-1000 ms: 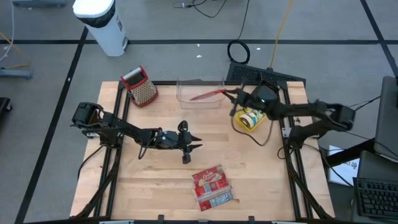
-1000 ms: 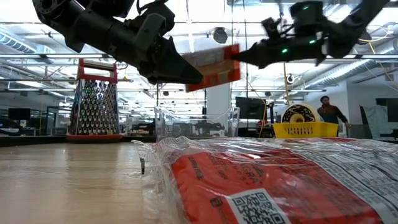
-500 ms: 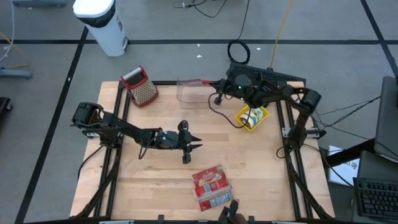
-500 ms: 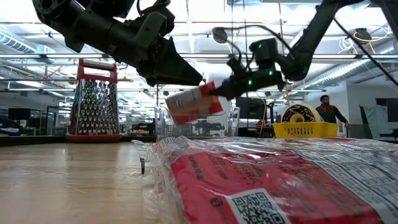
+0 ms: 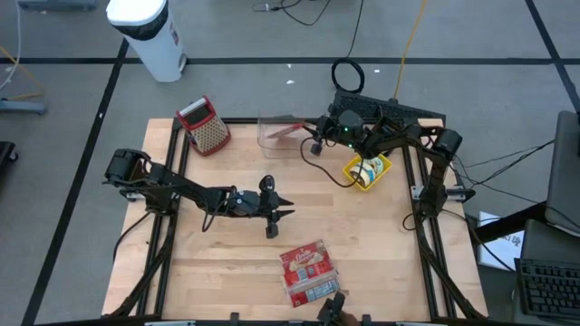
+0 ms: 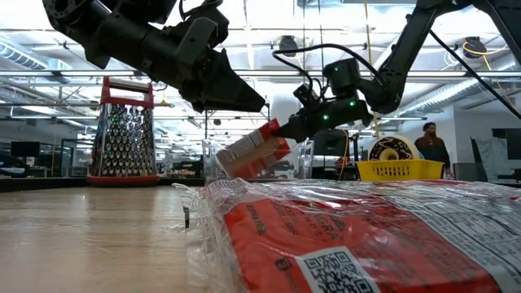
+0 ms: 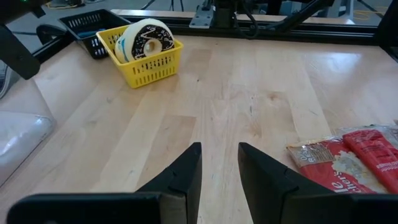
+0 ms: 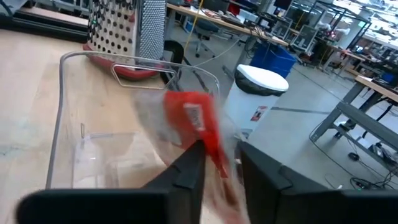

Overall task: Pick & Place Food Item
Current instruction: Put the top red popcorn bag into the transparent bin

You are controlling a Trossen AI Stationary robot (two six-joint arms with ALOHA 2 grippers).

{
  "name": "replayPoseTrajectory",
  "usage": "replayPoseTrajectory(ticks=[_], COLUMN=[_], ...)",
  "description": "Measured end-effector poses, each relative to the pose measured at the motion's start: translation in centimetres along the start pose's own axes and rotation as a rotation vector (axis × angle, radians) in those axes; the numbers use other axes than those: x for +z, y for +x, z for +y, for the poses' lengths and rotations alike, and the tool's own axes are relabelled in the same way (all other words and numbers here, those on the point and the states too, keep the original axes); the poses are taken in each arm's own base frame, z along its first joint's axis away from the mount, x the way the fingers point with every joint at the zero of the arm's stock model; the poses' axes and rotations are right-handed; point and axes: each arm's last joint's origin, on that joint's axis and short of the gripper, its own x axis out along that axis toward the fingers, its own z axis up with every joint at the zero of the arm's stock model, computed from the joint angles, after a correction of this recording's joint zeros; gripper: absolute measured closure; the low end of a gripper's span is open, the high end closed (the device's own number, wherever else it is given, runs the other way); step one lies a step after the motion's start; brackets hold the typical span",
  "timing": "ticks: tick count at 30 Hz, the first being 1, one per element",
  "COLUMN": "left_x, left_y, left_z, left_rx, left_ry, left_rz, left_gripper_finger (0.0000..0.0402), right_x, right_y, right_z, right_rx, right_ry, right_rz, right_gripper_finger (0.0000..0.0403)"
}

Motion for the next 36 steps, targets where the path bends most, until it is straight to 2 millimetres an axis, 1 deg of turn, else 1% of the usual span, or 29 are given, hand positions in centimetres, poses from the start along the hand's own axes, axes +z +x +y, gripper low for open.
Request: replayPoseTrajectory(ticks=[4, 9, 14, 16, 21, 23, 27, 29, 33, 36], left_x=[0.0, 0.0, 0.0, 0.0, 0.0, 0.0, 0.1, 0.0, -0.4, -1.2], left_y=[0.0, 0.0, 0.0, 0.0, 0.0, 0.0, 0.0, 0.0, -0.4, -0.8], left_z=[0.0, 0.0, 0.0, 0.0, 0.0, 0.0, 0.0, -0.3, -1.8, -3.2], left_rx=[0.0, 0.0, 0.002, 0.002, 0.002, 0.002, 0.001, -0.048, -0.214, -0.204], left_ry=[0.0, 0.001, 0.001, 0.001, 0.001, 0.002, -0.008, -0.032, 0.01, 0.026], left_rz=[0.0, 0.0, 0.0, 0.0, 0.0, -0.001, -0.007, 0.0, 0.047, 0.082], left_gripper_finger=[0.0298, 0.0298, 0.0298, 0.0298, 0.0298, 0.0298, 0.0298, 0.0298, 0.0298, 0.0298], right_x=[0.4, 2.3, 4.7, 5.4, 7.3, 8.4, 10.9, 12.2, 14.0, 14.9], right_y=[-0.2, -1.2, -3.0, -3.8, -6.0, -7.0, -9.3, -10.6, -12.8, -14.1], right_z=[0.1, -0.2, -1.0, -1.4, -1.7, -1.5, -0.6, 0.0, 1.6, 2.9], right_rx=[0.008, 0.017, 0.019, 0.016, 0.036, 0.092, 0.284, 0.385, 0.55, 0.614], right_ry=[0.083, 0.147, 0.234, 0.265, 0.329, 0.348, 0.395, 0.411, 0.407, 0.382], right_rz=[0.002, 0.011, 0.032, 0.044, 0.084, 0.069, 0.015, -0.021, -0.051, -0.047], right_gripper_finger=[0.0276, 0.0247, 0.0235, 0.0234, 0.0236, 0.0235, 0.0234, 0.0236, 0.0238, 0.0237])
